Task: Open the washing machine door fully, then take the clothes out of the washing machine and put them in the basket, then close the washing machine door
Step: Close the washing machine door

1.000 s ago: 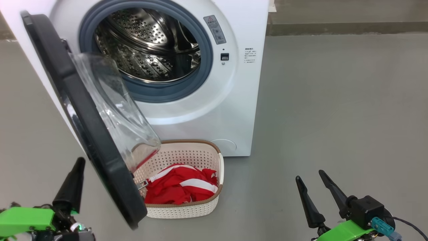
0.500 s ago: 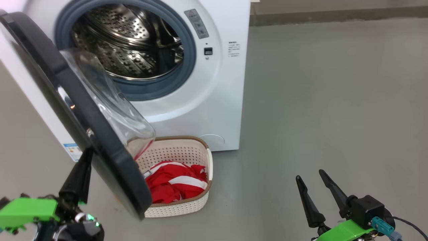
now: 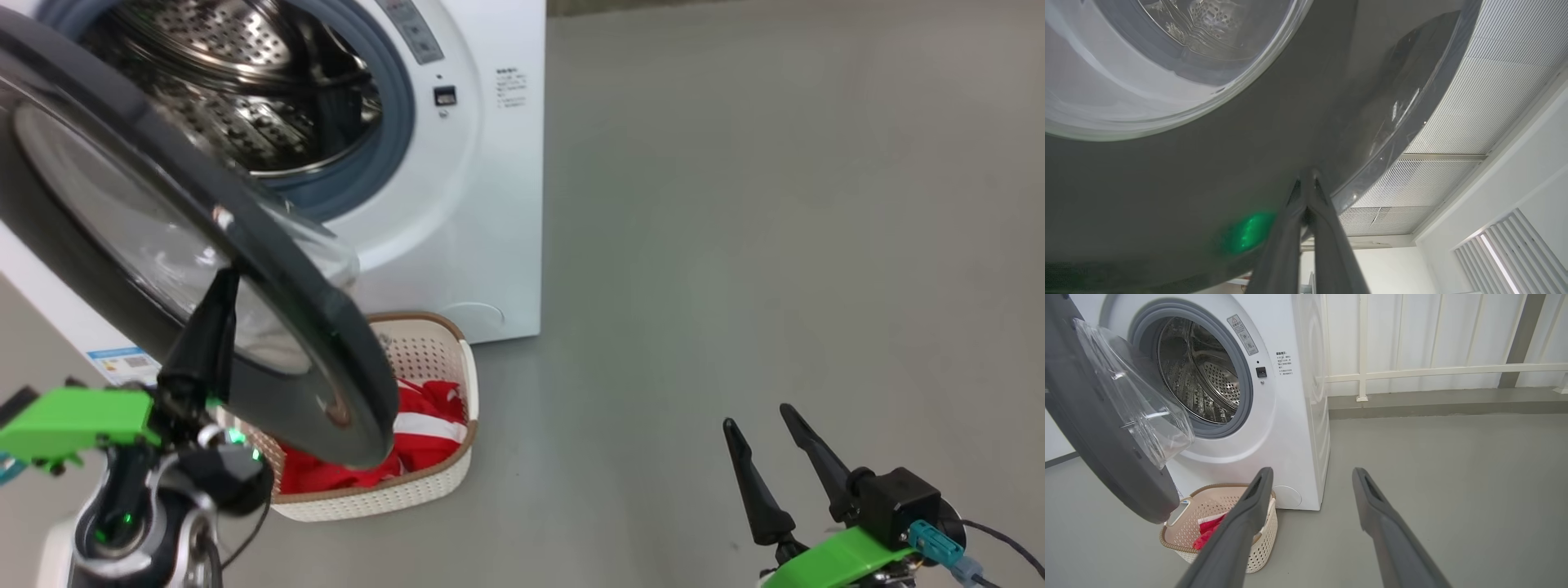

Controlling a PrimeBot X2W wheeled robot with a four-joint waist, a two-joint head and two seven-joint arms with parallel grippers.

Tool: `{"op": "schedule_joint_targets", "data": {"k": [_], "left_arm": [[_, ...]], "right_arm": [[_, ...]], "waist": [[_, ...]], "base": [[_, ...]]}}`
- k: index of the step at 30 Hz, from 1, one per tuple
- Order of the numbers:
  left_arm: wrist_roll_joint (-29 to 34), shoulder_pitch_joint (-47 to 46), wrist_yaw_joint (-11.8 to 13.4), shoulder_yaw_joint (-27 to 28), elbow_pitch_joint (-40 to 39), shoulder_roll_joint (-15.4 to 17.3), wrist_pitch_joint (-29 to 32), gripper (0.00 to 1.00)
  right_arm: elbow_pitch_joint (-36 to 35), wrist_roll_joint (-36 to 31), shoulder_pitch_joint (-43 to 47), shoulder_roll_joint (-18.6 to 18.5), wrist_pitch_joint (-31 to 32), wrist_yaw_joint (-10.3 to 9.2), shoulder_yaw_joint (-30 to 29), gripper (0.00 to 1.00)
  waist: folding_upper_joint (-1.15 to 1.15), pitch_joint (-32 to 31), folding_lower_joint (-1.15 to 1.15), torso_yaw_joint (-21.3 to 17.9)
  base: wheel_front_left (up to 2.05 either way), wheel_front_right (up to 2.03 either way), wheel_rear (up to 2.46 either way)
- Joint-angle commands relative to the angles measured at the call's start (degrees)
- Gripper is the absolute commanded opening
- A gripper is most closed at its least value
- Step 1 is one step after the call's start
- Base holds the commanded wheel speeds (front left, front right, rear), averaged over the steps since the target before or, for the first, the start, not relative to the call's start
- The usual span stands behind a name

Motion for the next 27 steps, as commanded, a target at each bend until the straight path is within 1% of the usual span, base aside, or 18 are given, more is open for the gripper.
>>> {"op": "schedule_joint_targets", "data": {"k": [1, 3, 11, 13, 15, 18, 26, 27], "left_arm": [[-0.8, -3.3, -0.9, 0.8, -0.8, 0.7, -0.2, 0.00], [-0.9, -5.1, -1.4, 0.4, 0.4, 0.7, -0.8, 0.00], [2.5, -12.6, -3.3, -1.8, 5.1, 0.7, -3.6, 0.00], [3.5, -14.6, -4.1, -2.1, 7.1, 0.8, -4.6, 0.00], [6.1, -16.6, -4.9, -3.1, 9.3, 1.7, -5.8, 0.00], [7.5, -19.7, -6.0, -4.0, 12.5, 1.7, -6.7, 0.00], [8.7, -28.1, -9.1, -4.5, 21.5, 1.7, -8.4, 0.00], [8.7, -28.1, -9.1, -4.5, 21.5, 1.7, -8.4, 0.00]], "right_arm": [[-1.6, -0.8, -3.1, -0.1, -0.4, 0.36, 1.2, 1.00], [-1.7, -0.8, -3.5, -0.1, -0.4, 0.36, 1.2, 1.00], [-2.5, -1.3, -4.9, -0.1, -0.4, 0.36, 0.6, 1.00], [-2.7, -1.3, -5.1, -0.1, -0.4, 0.36, 0.5, 1.00], [-2.7, -1.4, -5.4, -0.1, -0.4, 0.36, 0.6, 1.00], [-2.7, -1.5, -5.8, -0.1, -0.4, 0.36, 0.6, 1.00], [-3.0, -1.9, -7.5, -0.1, -0.4, 0.36, 0.6, 1.00], [-3.0, -1.9, -7.5, -0.1, -0.4, 0.36, 0.6, 1.00]], "waist": [[0.00, 1.4, 0.00, -1.3], [0.00, 2.1, 0.00, -1.9], [0.00, 5.4, 0.00, -3.2], [0.00, 6.2, 0.00, -3.3], [0.00, 6.9, 0.00, -3.6], [0.00, 7.8, 0.00, -3.7], [0.00, 10.3, 0.00, -4.4], [0.00, 10.3, 0.00, -4.4]], "base": [[0.00, 0.00, 0.00], [0.00, 0.00, 0.00], [0.00, 0.00, 0.00], [0.00, 0.00, 0.00], [0.00, 0.00, 0.00], [0.00, 0.00, 0.00], [0.00, 0.00, 0.00], [0.00, 0.00, 0.00]]}}
